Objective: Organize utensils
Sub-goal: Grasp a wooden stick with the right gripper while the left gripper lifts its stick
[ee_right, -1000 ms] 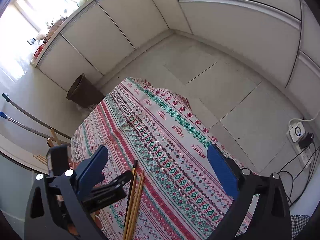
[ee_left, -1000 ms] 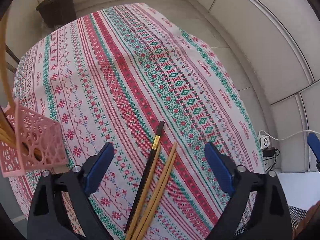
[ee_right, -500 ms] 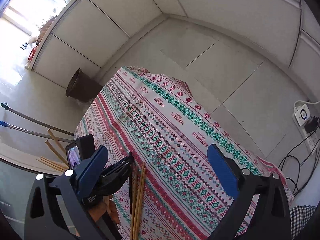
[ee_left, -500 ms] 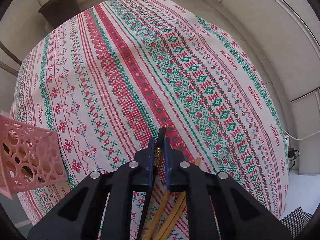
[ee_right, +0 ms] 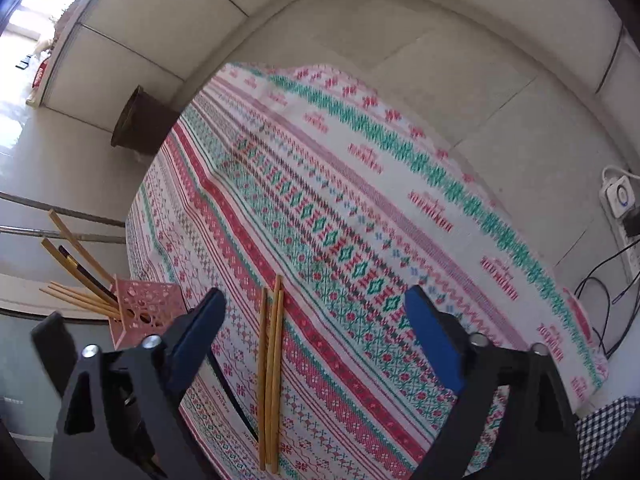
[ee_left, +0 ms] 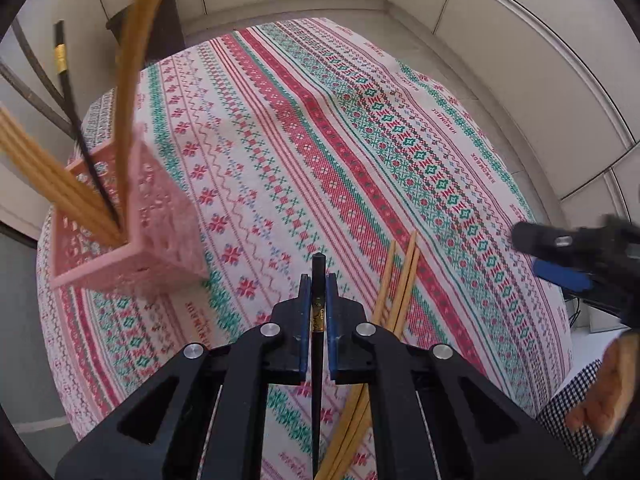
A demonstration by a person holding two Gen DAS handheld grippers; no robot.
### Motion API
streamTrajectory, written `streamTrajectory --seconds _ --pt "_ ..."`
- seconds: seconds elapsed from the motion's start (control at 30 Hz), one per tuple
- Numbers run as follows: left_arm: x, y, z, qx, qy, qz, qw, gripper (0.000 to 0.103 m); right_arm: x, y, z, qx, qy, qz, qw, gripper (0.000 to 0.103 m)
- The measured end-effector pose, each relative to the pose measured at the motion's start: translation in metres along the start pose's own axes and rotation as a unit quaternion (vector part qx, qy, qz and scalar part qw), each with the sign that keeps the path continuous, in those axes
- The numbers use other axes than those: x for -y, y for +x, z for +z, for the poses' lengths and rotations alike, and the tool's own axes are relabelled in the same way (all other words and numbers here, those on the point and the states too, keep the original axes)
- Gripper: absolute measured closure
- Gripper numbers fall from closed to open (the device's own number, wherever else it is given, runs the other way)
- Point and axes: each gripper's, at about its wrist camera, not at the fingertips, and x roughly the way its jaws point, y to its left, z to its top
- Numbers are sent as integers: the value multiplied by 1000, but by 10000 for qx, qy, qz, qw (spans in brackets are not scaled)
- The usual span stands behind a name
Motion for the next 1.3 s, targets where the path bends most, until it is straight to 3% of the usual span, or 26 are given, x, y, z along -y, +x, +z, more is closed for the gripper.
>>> streamTrajectory --seconds 0.1,0.17,0.37,0.5,0.73,1.03,1.3 --pt "-9 -35 -19 299 -16 60 9995 97 1 41 -13 -631 151 -112 9978 69" --pt "-15 -51 -25 451 -73 65 9989 97 2 59 -19 -779 280 -153 9964 71" --pt "-23 -80 -46 714 -74 18 9974 97 -21 55 -29 -454 246 -68 9986 72" --pt "-27 -86 -47 787 -118 -38 9968 97 -30 66 -33 -568 181 -187 9980 72" --pt "-39 -94 -48 853 -229 -94 9961 97 -52 77 -40 -355 -415 -854 9948 77" --pt "-48 -96 -48 889 -342 -92 9954 97 -41 76 -32 -499 88 -522 9973 76" --pt "-47 -99 -47 933 -331 -34 9951 97 -73 84 -40 -238 -789 -1291 9882 73"
